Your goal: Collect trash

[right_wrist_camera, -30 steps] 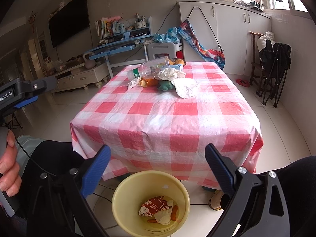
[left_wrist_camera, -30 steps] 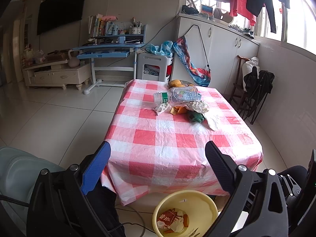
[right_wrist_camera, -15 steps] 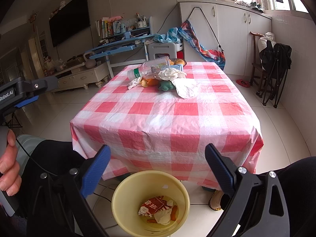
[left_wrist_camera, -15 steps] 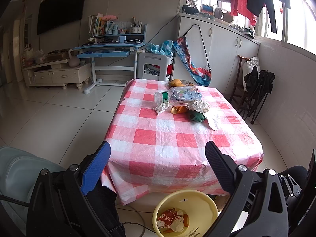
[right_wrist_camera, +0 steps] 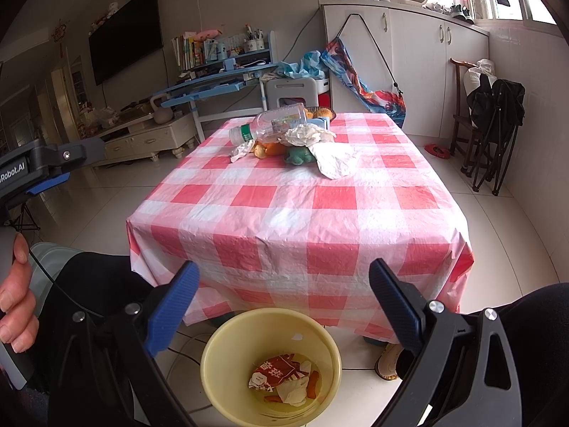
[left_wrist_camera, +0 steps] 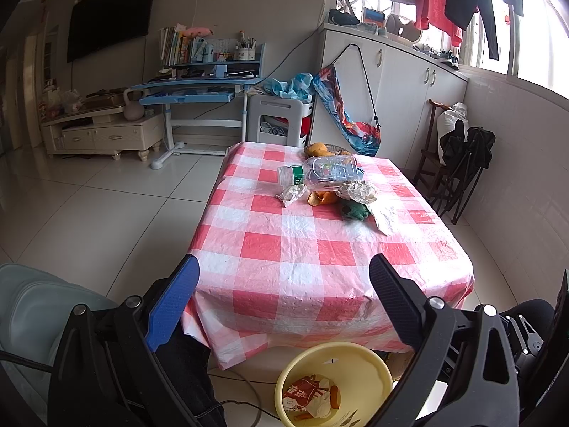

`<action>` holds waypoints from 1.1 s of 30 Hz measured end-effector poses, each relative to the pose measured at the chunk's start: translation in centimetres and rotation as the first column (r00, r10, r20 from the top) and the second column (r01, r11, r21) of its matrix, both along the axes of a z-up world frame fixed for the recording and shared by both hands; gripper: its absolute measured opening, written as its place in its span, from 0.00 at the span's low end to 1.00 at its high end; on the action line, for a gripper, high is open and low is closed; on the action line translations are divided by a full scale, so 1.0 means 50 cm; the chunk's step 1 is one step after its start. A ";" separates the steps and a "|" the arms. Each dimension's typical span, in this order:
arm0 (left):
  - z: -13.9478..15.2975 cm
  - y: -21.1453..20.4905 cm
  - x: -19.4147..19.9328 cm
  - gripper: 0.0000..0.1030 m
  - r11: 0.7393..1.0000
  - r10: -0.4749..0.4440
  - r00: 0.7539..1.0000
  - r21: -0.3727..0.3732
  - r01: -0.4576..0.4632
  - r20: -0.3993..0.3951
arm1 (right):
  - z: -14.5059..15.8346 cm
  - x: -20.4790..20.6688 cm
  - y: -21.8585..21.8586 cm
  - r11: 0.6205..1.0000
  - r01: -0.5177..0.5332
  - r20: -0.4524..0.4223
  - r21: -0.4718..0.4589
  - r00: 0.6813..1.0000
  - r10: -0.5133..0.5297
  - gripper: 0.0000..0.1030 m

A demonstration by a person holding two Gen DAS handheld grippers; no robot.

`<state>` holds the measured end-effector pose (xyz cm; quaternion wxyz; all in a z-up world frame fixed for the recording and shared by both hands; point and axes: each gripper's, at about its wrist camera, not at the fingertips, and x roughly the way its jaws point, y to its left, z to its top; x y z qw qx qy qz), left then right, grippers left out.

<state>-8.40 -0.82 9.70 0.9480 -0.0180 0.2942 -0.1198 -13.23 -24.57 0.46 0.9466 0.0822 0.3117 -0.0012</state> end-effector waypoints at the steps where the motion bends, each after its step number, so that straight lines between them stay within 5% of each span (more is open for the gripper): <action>1: 0.000 0.000 0.000 0.90 1.000 0.000 1.000 0.001 0.000 0.000 | 0.000 0.000 0.000 1.000 0.000 0.001 0.000 1.000 0.000 0.90; 33: -0.015 0.022 0.012 0.90 0.999 0.031 0.999 -0.021 -0.031 -0.022 | 0.020 0.002 -0.008 1.000 -0.009 0.028 0.001 1.000 0.009 0.90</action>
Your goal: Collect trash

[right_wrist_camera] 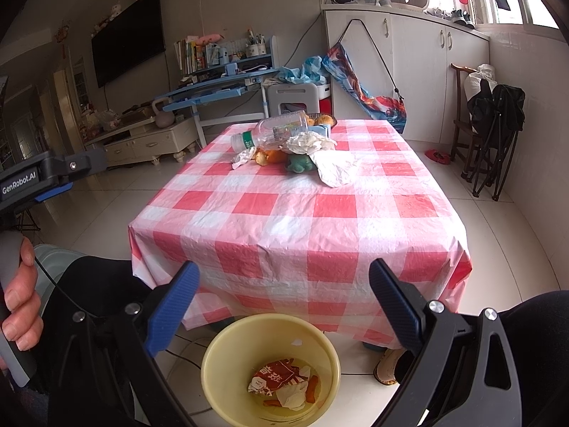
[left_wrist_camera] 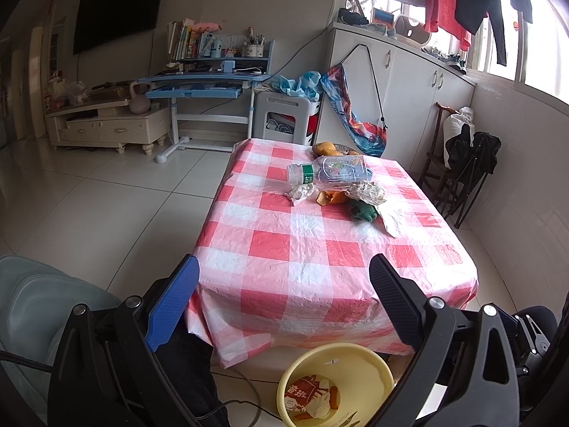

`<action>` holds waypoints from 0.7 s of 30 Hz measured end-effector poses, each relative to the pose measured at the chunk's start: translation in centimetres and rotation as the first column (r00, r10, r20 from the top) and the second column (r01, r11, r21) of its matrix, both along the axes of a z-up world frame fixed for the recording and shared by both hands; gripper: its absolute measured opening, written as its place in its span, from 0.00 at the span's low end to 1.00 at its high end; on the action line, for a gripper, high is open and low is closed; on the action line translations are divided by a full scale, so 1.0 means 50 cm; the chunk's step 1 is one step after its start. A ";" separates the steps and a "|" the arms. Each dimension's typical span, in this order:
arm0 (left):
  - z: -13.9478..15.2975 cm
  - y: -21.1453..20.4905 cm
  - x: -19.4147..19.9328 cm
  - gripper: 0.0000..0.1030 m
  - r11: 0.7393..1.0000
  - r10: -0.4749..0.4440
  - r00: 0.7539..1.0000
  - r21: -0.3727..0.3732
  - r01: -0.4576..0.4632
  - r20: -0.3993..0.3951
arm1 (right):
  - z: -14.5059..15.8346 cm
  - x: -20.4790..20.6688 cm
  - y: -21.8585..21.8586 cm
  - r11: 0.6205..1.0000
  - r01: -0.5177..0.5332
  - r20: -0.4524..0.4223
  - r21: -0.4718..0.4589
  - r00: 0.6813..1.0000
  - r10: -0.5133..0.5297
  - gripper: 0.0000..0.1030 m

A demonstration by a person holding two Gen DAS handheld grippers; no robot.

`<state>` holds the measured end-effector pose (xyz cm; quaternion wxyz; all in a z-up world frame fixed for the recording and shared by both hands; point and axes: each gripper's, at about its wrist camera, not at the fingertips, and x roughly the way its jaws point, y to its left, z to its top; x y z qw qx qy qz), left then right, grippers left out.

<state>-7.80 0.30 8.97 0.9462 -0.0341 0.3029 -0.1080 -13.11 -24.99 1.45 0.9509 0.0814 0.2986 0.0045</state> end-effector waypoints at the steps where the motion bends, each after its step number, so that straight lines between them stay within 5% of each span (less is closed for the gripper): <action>1: -0.003 0.003 0.002 0.90 1.000 0.005 1.000 -0.001 -0.005 -0.003 | 0.004 0.002 -0.004 1.000 -0.003 0.006 0.000 1.000 0.003 0.90; 21: -0.090 -0.028 0.164 0.90 0.998 0.013 0.992 0.060 -0.005 -0.122 | 0.049 0.266 -0.055 0.986 -0.150 0.016 -0.075 0.988 0.151 0.89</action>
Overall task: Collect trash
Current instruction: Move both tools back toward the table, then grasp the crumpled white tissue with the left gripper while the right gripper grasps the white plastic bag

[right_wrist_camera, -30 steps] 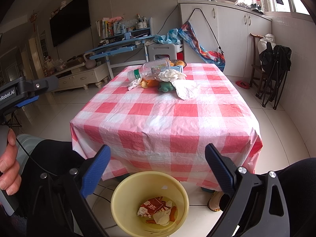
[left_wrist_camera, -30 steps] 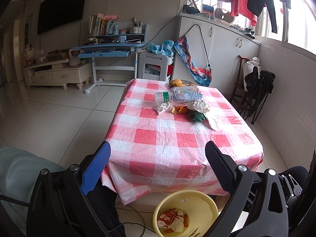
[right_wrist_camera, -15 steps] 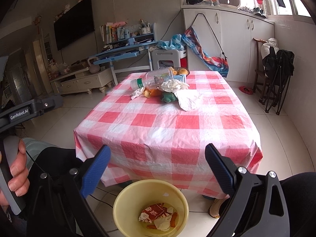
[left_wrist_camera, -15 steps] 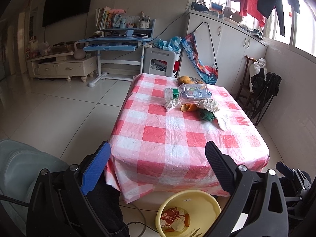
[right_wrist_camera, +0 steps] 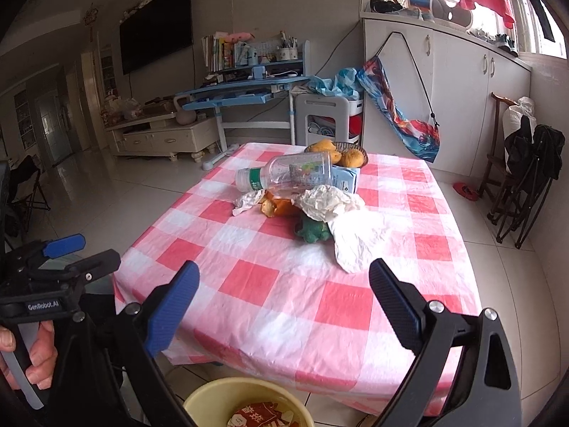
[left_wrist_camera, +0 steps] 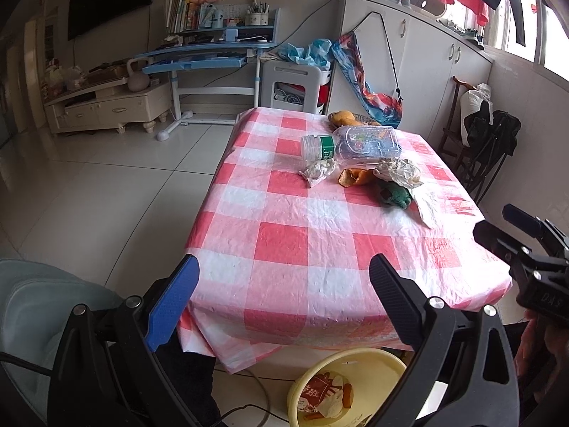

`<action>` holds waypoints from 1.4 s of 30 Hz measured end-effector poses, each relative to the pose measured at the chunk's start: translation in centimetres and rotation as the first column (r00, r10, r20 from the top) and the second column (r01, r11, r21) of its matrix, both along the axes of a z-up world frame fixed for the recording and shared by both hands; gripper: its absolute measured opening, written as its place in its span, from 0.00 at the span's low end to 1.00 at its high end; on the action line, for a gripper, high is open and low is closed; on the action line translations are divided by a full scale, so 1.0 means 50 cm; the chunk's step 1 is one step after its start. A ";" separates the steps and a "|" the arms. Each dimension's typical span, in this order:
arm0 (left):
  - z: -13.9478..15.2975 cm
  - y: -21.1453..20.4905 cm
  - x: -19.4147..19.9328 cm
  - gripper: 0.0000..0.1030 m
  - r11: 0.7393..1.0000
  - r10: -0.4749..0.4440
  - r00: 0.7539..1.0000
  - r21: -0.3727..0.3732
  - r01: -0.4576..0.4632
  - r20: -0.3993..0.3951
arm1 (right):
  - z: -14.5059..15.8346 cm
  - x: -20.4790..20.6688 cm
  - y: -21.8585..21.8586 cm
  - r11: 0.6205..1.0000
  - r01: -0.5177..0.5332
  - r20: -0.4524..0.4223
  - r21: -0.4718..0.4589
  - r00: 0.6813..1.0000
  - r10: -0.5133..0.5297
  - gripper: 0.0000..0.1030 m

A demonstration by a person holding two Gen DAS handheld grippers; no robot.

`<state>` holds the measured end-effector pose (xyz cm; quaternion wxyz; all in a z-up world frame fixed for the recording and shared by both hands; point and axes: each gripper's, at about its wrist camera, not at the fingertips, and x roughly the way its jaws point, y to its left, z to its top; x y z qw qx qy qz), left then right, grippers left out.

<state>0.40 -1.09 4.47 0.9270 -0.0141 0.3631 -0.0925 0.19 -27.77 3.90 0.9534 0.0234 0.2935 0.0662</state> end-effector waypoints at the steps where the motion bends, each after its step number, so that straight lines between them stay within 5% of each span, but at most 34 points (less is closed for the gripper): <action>1: -0.005 -0.003 0.012 0.90 1.000 -0.001 1.000 0.000 0.001 -0.006 | 0.001 0.021 0.001 1.000 -0.003 -0.003 -0.007 1.000 0.003 0.89; 13: -0.040 -0.045 0.168 0.90 1.000 -0.012 0.999 0.011 0.012 -0.037 | -0.052 0.248 -0.017 0.997 -0.026 -0.113 -0.075 0.993 0.017 0.74; 18: -0.052 -0.075 0.236 0.90 0.999 -0.048 0.998 0.002 0.049 -0.043 | -0.084 0.286 -0.042 1.000 -0.028 -0.199 -0.015 0.980 0.024 0.24; 23: -0.077 -0.114 0.313 0.90 0.998 -0.065 0.996 0.004 0.065 -0.057 | -0.067 0.265 -0.074 0.997 -0.009 -0.169 0.073 0.985 0.021 0.12; 24: -0.082 -0.119 0.327 0.90 0.998 -0.061 0.996 0.002 0.061 -0.065 | -0.062 0.259 -0.077 0.997 -0.011 -0.160 0.081 0.987 0.024 0.00; 31: -0.123 -0.165 0.409 0.90 0.996 -0.069 0.991 0.048 0.075 -0.117 | -0.032 0.244 -0.091 0.991 -0.022 -0.131 0.132 0.991 0.039 0.00; 33: -0.138 -0.179 0.426 0.85 0.993 -0.081 0.987 0.078 0.093 -0.138 | -0.039 0.252 -0.088 0.995 -0.012 -0.146 0.102 0.989 0.027 0.01; 34: -0.144 -0.183 0.435 0.74 0.992 -0.095 0.983 0.071 0.107 -0.158 | -0.045 0.259 -0.086 0.994 -0.011 -0.157 0.105 0.987 0.028 0.03; 35: -0.146 -0.185 0.442 0.64 0.992 -0.103 0.981 0.060 0.114 -0.163 | -0.050 0.267 -0.085 0.994 -0.013 -0.171 0.113 0.985 0.032 0.28; 36: -0.148 -0.189 0.448 0.59 0.991 -0.110 0.980 0.059 0.122 -0.166 | -0.051 0.271 -0.081 0.994 -0.009 -0.160 0.113 0.987 0.027 0.64; 38: -0.152 -0.199 0.454 0.38 0.987 -0.133 0.976 0.070 0.147 -0.174 | -0.056 0.274 -0.066 0.997 -0.023 -0.130 0.077 0.991 0.032 0.74; 40: -0.152 -0.199 0.449 0.27 0.984 -0.155 0.970 0.057 0.168 -0.186 | -0.067 0.282 -0.048 0.999 -0.042 -0.157 0.031 0.987 0.046 0.64; 42: -0.148 -0.193 0.430 0.23 0.983 -0.170 0.967 0.044 0.181 -0.189 | -0.081 0.286 -0.036 0.998 -0.058 -0.195 -0.012 0.979 0.055 0.27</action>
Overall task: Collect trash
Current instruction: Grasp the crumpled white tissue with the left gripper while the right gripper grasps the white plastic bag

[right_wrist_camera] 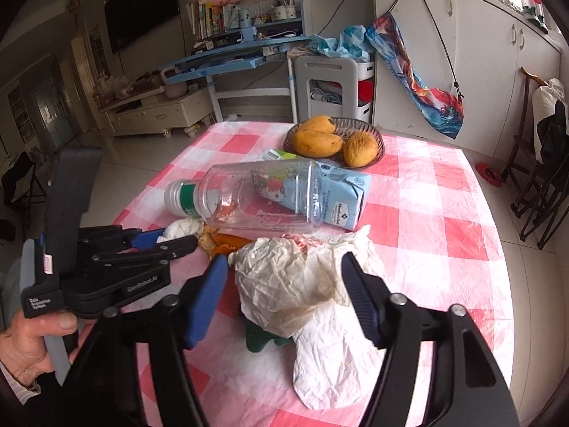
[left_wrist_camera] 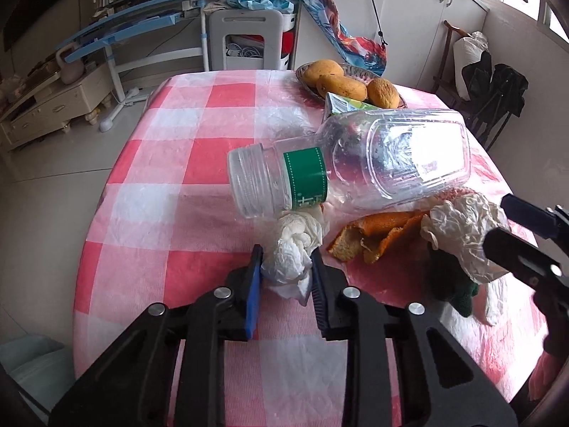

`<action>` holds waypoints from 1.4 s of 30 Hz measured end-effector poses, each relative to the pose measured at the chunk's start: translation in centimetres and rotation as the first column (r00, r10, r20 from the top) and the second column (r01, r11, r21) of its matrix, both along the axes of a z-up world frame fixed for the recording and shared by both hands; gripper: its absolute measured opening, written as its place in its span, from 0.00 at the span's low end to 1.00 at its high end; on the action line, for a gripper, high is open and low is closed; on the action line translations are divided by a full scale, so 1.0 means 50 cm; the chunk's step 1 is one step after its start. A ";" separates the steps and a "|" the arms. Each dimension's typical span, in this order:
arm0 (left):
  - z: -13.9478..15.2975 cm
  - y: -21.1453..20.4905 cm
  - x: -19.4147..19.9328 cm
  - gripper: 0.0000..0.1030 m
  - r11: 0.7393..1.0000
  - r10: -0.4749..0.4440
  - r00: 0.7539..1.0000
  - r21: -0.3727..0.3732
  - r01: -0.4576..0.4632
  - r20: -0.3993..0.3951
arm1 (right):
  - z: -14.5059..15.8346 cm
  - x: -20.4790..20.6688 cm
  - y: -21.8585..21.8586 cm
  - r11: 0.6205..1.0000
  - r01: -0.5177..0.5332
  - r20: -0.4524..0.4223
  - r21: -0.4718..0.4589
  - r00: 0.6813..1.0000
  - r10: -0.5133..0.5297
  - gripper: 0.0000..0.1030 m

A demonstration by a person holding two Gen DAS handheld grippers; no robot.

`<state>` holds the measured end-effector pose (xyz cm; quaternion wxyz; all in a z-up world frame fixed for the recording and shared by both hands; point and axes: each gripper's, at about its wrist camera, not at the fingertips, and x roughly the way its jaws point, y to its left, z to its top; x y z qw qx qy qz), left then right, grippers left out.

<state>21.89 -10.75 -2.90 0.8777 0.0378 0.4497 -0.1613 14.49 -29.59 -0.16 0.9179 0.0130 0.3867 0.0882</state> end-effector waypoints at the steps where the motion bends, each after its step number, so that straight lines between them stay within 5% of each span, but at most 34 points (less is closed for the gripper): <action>1: 0.003 0.003 -0.012 0.21 1.000 -0.002 1.000 0.002 0.002 0.005 | -0.003 -0.003 0.002 1.000 -0.005 -0.004 -0.010 1.000 0.005 0.19; 3: 0.013 0.018 -0.044 0.21 1.000 -0.004 1.000 -0.012 0.005 0.007 | 0.005 -0.015 -0.005 1.000 -0.001 0.014 0.006 1.000 0.001 0.04; 16: 0.023 0.083 -0.174 0.21 0.998 -0.032 0.999 -0.063 0.030 -0.025 | 0.054 -0.083 -0.077 0.989 0.067 0.081 0.135 0.994 -0.078 0.05; 17: 0.018 0.079 -0.174 0.22 0.998 -0.039 0.999 -0.050 0.037 -0.029 | 0.050 -0.078 -0.076 0.989 0.076 0.072 0.129 0.994 -0.086 0.27; 18: 0.015 0.077 -0.175 0.23 0.999 -0.037 0.999 -0.035 0.036 -0.027 | 0.044 -0.074 -0.072 0.990 0.085 0.065 0.114 0.994 -0.093 0.65; 20: 0.010 0.074 -0.175 0.28 0.999 -0.034 0.999 -0.030 0.033 -0.027 | 0.033 -0.066 -0.055 0.995 0.086 0.063 0.056 0.994 -0.090 0.79; 24: 0.006 0.062 -0.168 0.36 0.999 -0.029 0.999 -0.017 0.029 -0.014 | -0.003 -0.044 -0.022 0.993 0.081 0.012 -0.083 0.997 -0.080 0.78; 25: 0.006 0.059 -0.164 0.37 1.000 -0.030 1.000 -0.011 0.030 -0.010 | -0.012 -0.036 -0.026 0.995 0.078 -0.009 -0.069 0.997 -0.079 0.70; 26: 0.005 0.057 -0.161 0.37 1.000 -0.026 1.000 -0.005 0.026 -0.001 | -0.019 -0.030 -0.032 0.996 0.082 -0.037 -0.041 0.996 -0.084 0.44; 28: 0.004 0.056 -0.157 0.35 1.000 -0.016 1.000 -0.005 0.016 0.005 | -0.019 -0.031 -0.053 0.995 0.097 -0.044 0.031 0.994 -0.096 0.37; 29: 0.005 0.059 -0.155 0.22 1.000 -0.015 1.000 -0.019 0.015 -0.001 | -0.012 -0.035 -0.060 0.994 0.103 -0.034 0.045 0.994 -0.101 0.33; 42: 0.067 0.121 -0.215 0.19 0.984 0.013 0.999 -0.179 -0.008 0.031 | 0.070 -0.131 -0.115 0.960 0.132 0.111 0.246 0.980 -0.163 0.32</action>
